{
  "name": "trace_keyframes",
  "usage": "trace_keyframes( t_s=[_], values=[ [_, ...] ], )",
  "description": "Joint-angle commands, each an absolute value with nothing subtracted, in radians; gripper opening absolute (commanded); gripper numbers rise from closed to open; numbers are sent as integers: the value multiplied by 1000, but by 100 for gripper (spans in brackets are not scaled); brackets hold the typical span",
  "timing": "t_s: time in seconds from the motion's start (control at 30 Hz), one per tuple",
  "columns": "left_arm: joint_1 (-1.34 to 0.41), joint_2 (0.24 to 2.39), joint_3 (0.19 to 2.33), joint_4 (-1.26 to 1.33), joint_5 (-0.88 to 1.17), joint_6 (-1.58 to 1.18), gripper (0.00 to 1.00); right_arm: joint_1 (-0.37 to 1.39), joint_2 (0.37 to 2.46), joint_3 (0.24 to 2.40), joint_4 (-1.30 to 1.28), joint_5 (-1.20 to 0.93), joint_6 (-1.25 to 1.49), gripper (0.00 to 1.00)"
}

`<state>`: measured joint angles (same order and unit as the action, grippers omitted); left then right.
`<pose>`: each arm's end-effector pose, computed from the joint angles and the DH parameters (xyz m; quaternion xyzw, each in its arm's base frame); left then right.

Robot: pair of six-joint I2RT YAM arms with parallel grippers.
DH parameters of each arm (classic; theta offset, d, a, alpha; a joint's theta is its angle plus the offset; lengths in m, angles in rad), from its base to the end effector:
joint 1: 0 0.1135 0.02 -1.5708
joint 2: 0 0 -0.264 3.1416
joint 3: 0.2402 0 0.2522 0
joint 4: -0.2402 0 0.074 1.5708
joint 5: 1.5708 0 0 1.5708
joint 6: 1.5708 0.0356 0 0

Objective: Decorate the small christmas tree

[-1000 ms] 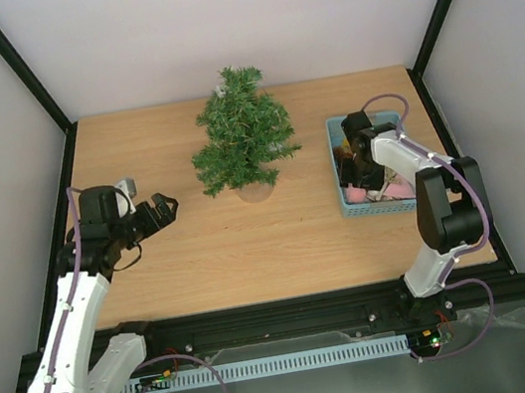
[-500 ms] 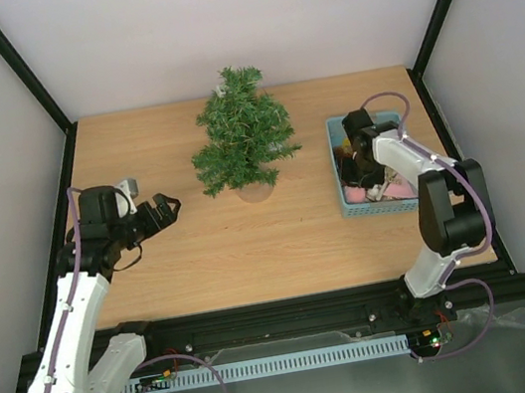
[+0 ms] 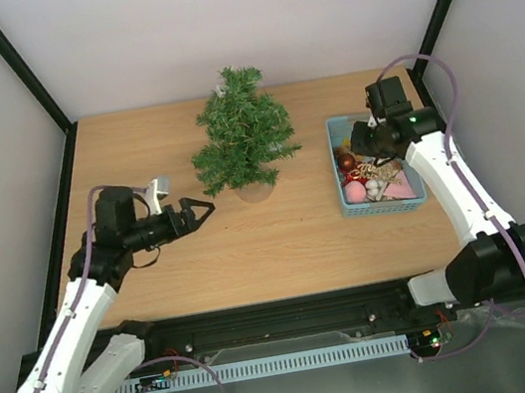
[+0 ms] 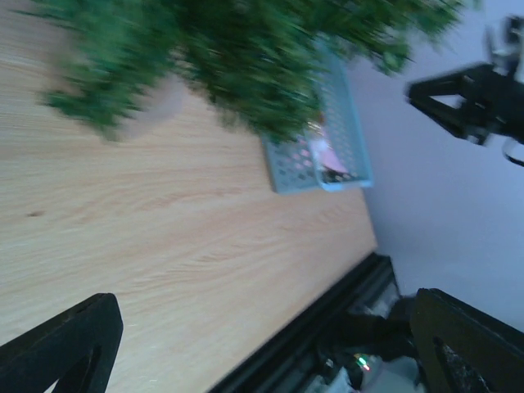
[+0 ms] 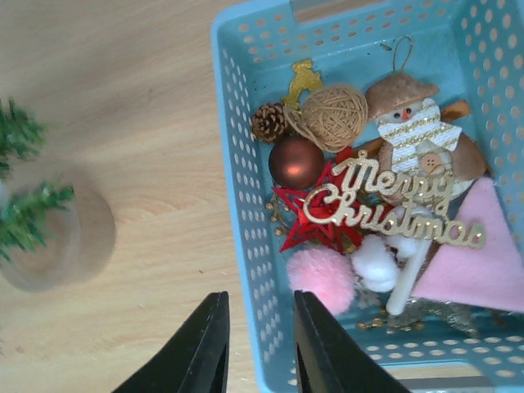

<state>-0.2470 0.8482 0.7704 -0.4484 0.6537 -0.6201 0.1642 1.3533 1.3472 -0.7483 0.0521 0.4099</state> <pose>0.1719 -0.0657 0.3009 0.0052 0.8363 -0.4510 0.3119 0.2846 0.0453 0.3548 0.1227 0.9093 0.0894 0.3874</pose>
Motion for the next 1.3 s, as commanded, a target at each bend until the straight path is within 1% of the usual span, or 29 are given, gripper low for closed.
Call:
trace_keyframes(
  t_s=[0.0, 0.03, 0.07, 0.13, 0.3, 0.37, 0.53, 0.8, 0.87, 0.97, 1.1, 1.17, 1.2, 1.27],
  values=[
    [-432, 868, 776, -295, 663, -747, 99, 167, 1377, 1289, -833, 19, 400, 35],
    [-501, 905, 804, -304, 612, -746, 99, 167, 1374, 1258, -808, 13, 402, 43],
    [-575, 926, 832, -327, 536, -739, 99, 167, 1374, 1226, -790, 3, 404, 45],
    [-675, 955, 864, -356, 431, -739, 99, 167, 1408, 1195, -782, -25, 401, 46],
    [-765, 980, 889, -396, 337, -730, 99, 166, 1475, 1110, -744, -53, 390, 46],
    [-778, 985, 893, -422, 299, -721, 99, 167, 1490, 1089, -736, -38, 386, 48],
    [-778, 994, 881, -422, 295, -716, 99, 167, 1535, 1068, -705, 1, 383, 50],
    [-779, 1002, 846, -401, 307, -746, 99, 166, 1639, 1120, -674, 12, 391, 64],
    [-781, 1005, 836, -393, 311, -749, 99, 167, 1660, 1134, -669, 20, 393, 66],
    [-782, 1009, 833, -388, 309, -746, 99, 167, 1691, 1149, -666, 31, 393, 65],
    [-782, 1010, 838, -378, 309, -746, 99, 167, 1708, 1160, -656, 49, 394, 55],
    [-782, 1012, 840, -375, 309, -747, 99, 167, 1715, 1162, -652, 45, 397, 53],
    [-782, 1012, 839, -373, 310, -748, 99, 167, 1721, 1164, -653, 45, 397, 50],
    [-782, 1012, 839, -367, 310, -751, 99, 166, 1724, 1158, -647, 44, 398, 40]
  ],
)
